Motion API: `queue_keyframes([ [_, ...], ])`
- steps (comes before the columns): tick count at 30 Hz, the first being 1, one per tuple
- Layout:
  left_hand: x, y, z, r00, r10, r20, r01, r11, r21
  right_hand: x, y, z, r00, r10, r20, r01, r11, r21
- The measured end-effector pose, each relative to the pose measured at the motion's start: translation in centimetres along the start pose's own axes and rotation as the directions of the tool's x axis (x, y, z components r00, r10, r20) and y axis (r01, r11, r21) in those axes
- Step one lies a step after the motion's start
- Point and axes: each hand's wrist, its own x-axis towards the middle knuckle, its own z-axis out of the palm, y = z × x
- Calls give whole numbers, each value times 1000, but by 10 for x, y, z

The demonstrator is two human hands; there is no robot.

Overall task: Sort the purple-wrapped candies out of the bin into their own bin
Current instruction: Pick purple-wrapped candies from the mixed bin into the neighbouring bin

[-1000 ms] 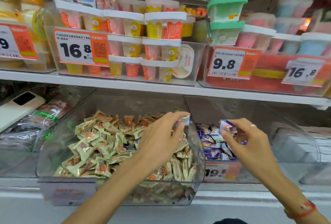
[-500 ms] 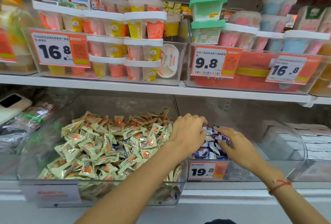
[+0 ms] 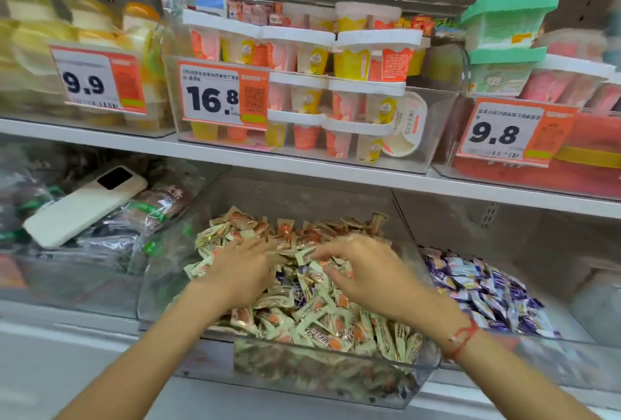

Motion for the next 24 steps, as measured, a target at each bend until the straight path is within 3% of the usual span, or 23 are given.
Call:
queue_keyframes([
  [2,1,-10,8,999,1,54,-5,998,67,24,-5,16,988,-52,143,61,996,-58],
  [5,-8,-22,14,998,-41,-37,44,996,73,50,-4,36,930,-79,359,130,984,-119],
  [10,-21,-32,17,982,-70,-176,70,998,-3,80,5,70,874,-1,486,185,926,-330],
  [14,-20,-34,18,978,-81,-193,64,994,-93,94,6,83,802,13,597,185,945,-270],
  [17,-18,-34,20,983,-81,-167,58,989,-138,95,11,87,836,-12,548,81,991,-102],
  [21,-21,-32,21,984,-86,-154,64,988,-140,92,13,89,880,-74,469,119,991,-67],
  [24,-20,-30,18,963,-111,-246,56,974,-221,85,19,69,927,-26,373,12,999,40],
])
